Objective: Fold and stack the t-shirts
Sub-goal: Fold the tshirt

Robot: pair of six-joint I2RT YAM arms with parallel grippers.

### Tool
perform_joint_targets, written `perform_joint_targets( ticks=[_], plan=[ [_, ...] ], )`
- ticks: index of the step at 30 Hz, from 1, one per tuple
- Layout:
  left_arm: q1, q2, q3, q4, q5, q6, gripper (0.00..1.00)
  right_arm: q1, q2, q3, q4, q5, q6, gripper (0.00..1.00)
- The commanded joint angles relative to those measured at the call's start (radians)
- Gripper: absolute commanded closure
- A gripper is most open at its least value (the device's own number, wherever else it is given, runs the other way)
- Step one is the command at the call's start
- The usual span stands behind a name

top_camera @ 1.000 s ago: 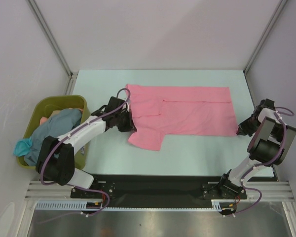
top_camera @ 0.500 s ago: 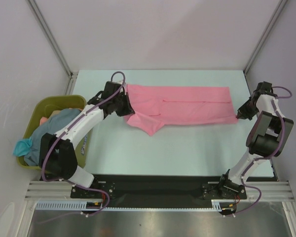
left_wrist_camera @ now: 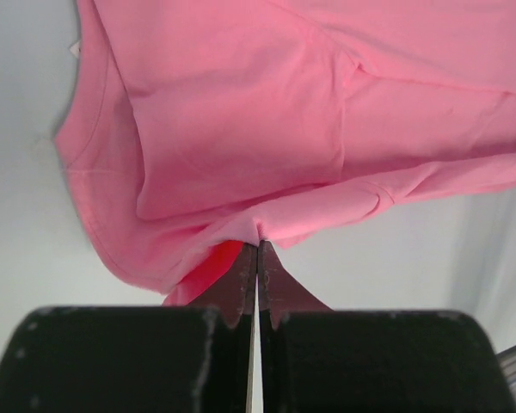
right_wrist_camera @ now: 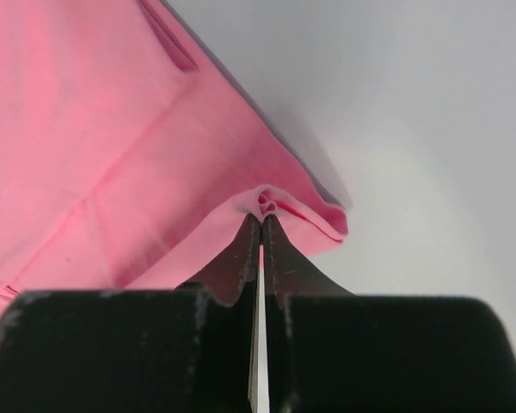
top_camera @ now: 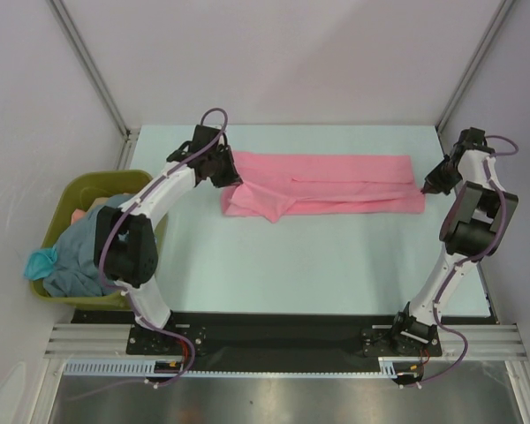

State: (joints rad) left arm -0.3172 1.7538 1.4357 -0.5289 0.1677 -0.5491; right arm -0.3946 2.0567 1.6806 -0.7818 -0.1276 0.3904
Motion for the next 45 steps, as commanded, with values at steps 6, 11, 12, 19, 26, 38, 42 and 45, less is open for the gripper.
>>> perform_joint_targets(
  ticks=[6,11,12,19,26,38,42,45],
  plan=[
    [0.053,0.113,0.156,0.01,0.01,-0.011,1.0,0.03,0.126,0.221,-0.051,-0.017,0.01,1.0],
    [0.056,0.203,0.277,-0.015,0.021,0.023,1.0,0.033,0.183,0.271,-0.068,-0.011,0.013,1.0],
    [0.056,0.216,0.298,-0.025,0.023,0.026,1.0,0.033,0.187,0.275,-0.074,-0.009,0.013,1.0],
    [0.058,0.28,0.362,-0.028,0.036,0.009,1.0,0.033,0.215,0.298,-0.08,-0.003,0.01,1.0],
    [0.061,0.331,0.405,-0.048,0.03,0.014,1.0,0.03,0.238,0.323,-0.08,0.002,0.005,0.99],
    [0.078,0.383,0.459,-0.051,0.029,-0.003,1.0,0.03,0.313,0.441,-0.132,-0.006,0.01,0.97],
    [0.082,0.392,0.468,-0.045,0.026,-0.005,1.0,0.03,0.322,0.447,-0.143,-0.003,0.007,0.96],
    [0.086,0.412,0.485,-0.052,0.033,-0.009,1.0,0.03,0.329,0.446,-0.145,-0.003,0.002,0.94]
  ],
)
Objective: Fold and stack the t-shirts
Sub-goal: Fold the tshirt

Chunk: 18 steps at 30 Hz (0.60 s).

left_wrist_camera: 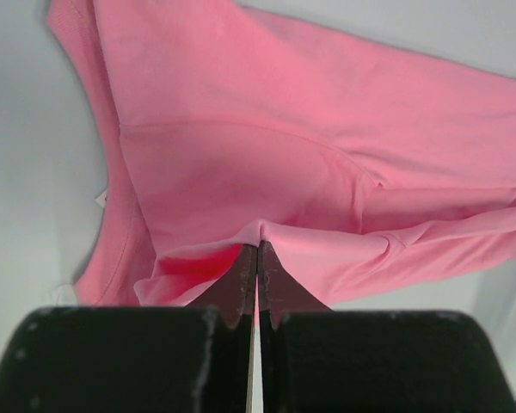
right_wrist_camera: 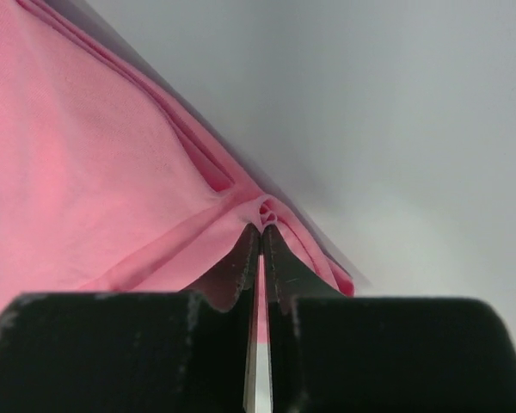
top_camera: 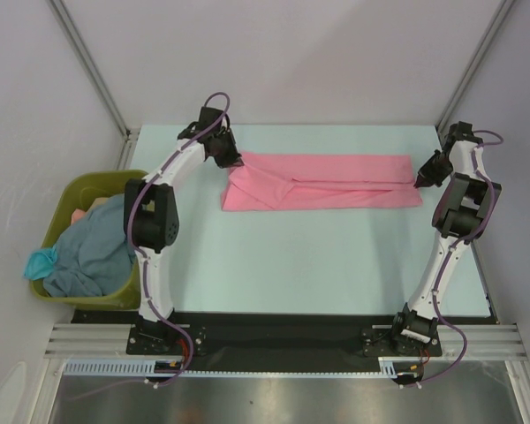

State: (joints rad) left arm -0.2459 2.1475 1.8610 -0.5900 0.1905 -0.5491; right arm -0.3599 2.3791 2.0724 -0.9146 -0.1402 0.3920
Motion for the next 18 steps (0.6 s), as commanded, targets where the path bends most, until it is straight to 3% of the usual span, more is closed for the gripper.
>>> perform_joint_targets(
  ticks=[1,8,13,14,15,16,18],
  plan=[
    [0.014,0.025,0.064,0.007,0.012,-0.011,1.0,-0.007,0.008,0.054,-0.013,0.013,0.002,0.94],
    [0.022,0.043,0.087,-0.004,-0.003,-0.012,1.0,-0.008,0.012,0.069,-0.017,0.011,-0.004,0.81],
    [0.031,0.086,0.154,-0.039,-0.032,0.006,0.96,-0.03,0.028,0.141,-0.061,0.066,-0.018,0.59],
    [0.031,0.097,0.177,-0.048,-0.042,0.015,0.83,-0.048,0.026,0.153,-0.087,0.086,-0.018,0.5],
    [0.031,0.118,0.2,-0.06,-0.045,0.026,0.74,-0.053,0.01,0.16,-0.09,0.094,-0.034,0.47],
    [0.031,0.126,0.239,-0.082,-0.045,0.044,0.58,-0.057,-0.004,0.152,-0.092,0.114,-0.047,0.44],
    [0.028,0.117,0.26,-0.094,-0.049,0.07,0.53,-0.06,-0.058,0.131,-0.109,0.139,-0.073,0.35]
  ],
)
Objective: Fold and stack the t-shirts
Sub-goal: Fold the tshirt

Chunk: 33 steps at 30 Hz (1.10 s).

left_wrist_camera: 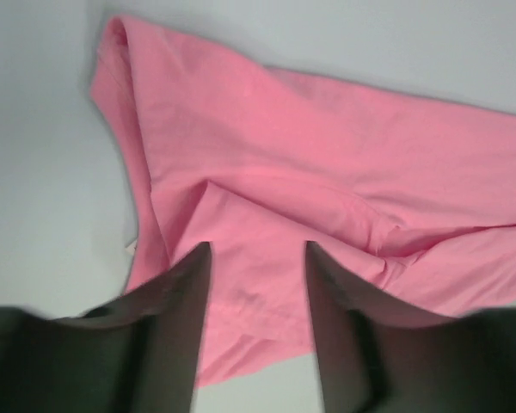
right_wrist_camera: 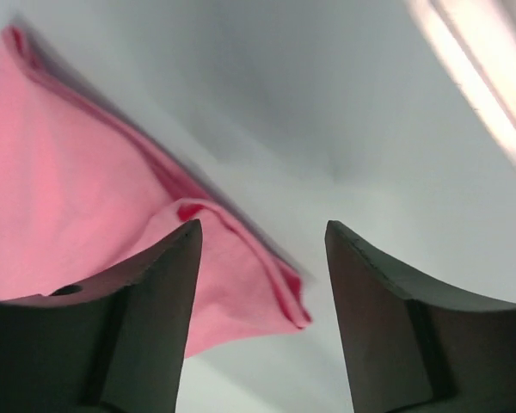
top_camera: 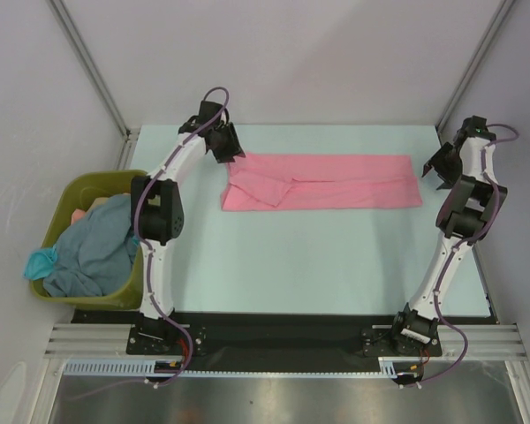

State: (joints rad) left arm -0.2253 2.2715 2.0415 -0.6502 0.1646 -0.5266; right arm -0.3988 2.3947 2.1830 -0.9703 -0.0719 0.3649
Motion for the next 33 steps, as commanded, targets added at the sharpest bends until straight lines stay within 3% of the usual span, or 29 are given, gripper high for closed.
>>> perform_joint_targets(
  ticks=[1,4,9,14,17,21,24,29,33],
  plan=[
    [0.007,-0.019,0.077,-0.042,-0.028,0.069,0.43,-0.021,-0.095,-0.038,-0.054,0.07,-0.05,0.33],
    [0.007,-0.097,0.033,-0.063,-0.056,0.106,0.32,-0.023,-0.213,-0.173,-0.018,0.043,-0.043,0.29],
    [0.006,-0.282,-0.192,-0.029,-0.065,0.126,0.3,-0.014,-0.362,-0.458,0.116,-0.061,-0.024,0.29],
    [0.007,-0.453,-0.513,0.05,-0.002,0.1,0.28,-0.006,-0.396,-0.542,0.149,-0.094,-0.017,0.28],
    [0.007,-0.486,-0.621,0.084,0.036,0.083,0.27,-0.006,-0.39,-0.571,0.177,-0.108,-0.007,0.28],
    [0.02,-0.494,-0.667,0.095,0.082,0.048,0.25,-0.002,-0.359,-0.565,0.197,-0.123,0.008,0.32],
    [0.021,-0.495,-0.695,0.118,0.088,0.013,0.23,0.003,-0.344,-0.566,0.216,-0.132,0.026,0.4],
    [0.04,-0.451,-0.742,0.15,0.116,-0.055,0.27,0.014,-0.328,-0.568,0.225,-0.132,0.031,0.52],
    [0.046,-0.422,-0.758,0.173,0.112,-0.064,0.28,0.015,-0.322,-0.569,0.229,-0.132,0.025,0.56]
  ],
)
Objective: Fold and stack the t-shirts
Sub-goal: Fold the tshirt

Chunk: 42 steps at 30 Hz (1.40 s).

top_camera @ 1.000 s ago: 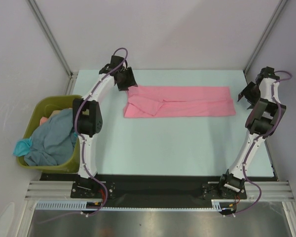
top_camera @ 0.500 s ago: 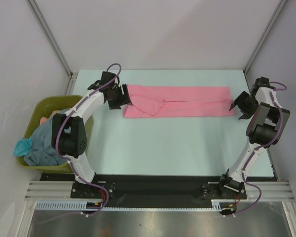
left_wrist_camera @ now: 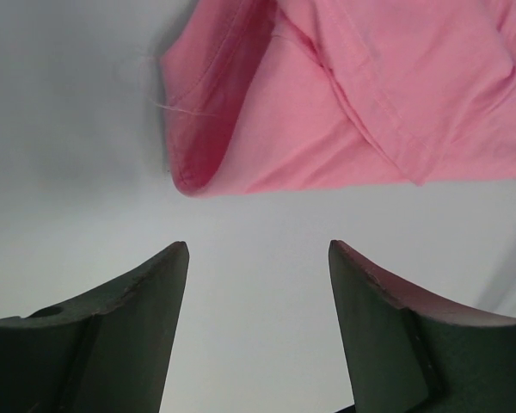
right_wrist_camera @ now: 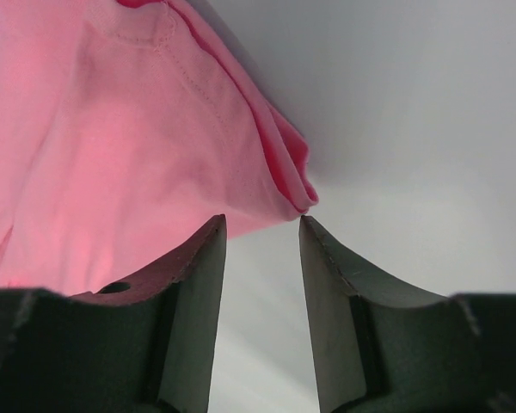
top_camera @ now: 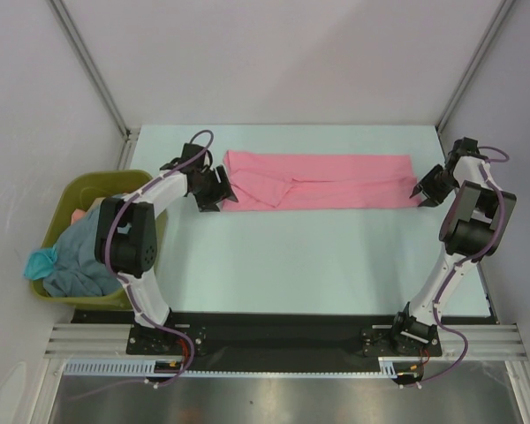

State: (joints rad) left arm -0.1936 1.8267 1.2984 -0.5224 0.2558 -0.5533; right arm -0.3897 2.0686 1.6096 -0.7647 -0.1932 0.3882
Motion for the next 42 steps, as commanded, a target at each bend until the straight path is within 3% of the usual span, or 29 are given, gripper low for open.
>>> perform_joint_targets(
  ticks=[1,15,29,35,40,42],
  plan=[
    [0.017,0.031,-0.014,0.05,0.022,-0.036,0.28,0.006,0.007,0.004,0.024,-0.006,0.0,0.56],
    [0.037,0.134,0.012,0.045,0.016,-0.042,0.3,0.0,0.004,-0.005,-0.002,0.018,-0.003,0.56],
    [0.042,0.195,0.044,0.045,-0.01,-0.028,0.42,-0.015,0.042,-0.002,0.004,0.024,0.006,0.56],
    [0.049,0.21,0.047,0.038,-0.018,-0.011,0.59,-0.021,0.05,-0.004,0.008,0.028,0.005,0.57],
    [0.052,0.22,0.047,0.036,-0.02,-0.004,0.74,-0.021,0.048,-0.016,0.013,0.044,0.001,0.64],
    [0.052,0.221,0.052,0.035,-0.023,0.0,0.88,-0.021,0.047,-0.019,0.015,0.054,-0.008,0.71]
  ],
)
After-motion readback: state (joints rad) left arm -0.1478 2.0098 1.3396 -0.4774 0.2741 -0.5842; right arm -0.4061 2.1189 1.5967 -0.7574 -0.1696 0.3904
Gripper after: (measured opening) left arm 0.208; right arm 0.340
